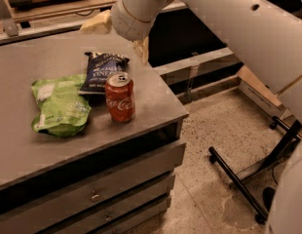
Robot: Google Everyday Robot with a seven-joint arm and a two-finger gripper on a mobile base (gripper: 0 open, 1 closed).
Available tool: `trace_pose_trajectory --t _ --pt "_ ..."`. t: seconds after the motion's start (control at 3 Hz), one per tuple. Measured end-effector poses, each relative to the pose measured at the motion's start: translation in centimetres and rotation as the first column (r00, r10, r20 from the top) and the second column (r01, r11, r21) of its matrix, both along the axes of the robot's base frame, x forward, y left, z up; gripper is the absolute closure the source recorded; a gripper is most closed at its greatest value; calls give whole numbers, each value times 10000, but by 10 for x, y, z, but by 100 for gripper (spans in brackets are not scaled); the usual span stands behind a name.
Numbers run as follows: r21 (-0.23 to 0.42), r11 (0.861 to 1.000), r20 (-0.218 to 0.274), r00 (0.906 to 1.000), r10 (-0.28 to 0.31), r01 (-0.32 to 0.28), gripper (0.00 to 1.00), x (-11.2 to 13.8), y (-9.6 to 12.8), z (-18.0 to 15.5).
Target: Pick blue chip bag
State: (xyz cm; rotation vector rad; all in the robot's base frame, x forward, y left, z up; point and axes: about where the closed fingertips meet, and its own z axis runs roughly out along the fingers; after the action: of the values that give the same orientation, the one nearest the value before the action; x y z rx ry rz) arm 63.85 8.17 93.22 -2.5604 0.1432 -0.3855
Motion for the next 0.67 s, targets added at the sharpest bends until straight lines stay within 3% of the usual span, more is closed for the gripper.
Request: trace_pose_trajectory --t 0.33,0.67 --pt "-116 9991 -481 9980 402 -408 0 4 23 -20" --pt "114 9984 -961 9938 553 -545 0 6 33 -34"
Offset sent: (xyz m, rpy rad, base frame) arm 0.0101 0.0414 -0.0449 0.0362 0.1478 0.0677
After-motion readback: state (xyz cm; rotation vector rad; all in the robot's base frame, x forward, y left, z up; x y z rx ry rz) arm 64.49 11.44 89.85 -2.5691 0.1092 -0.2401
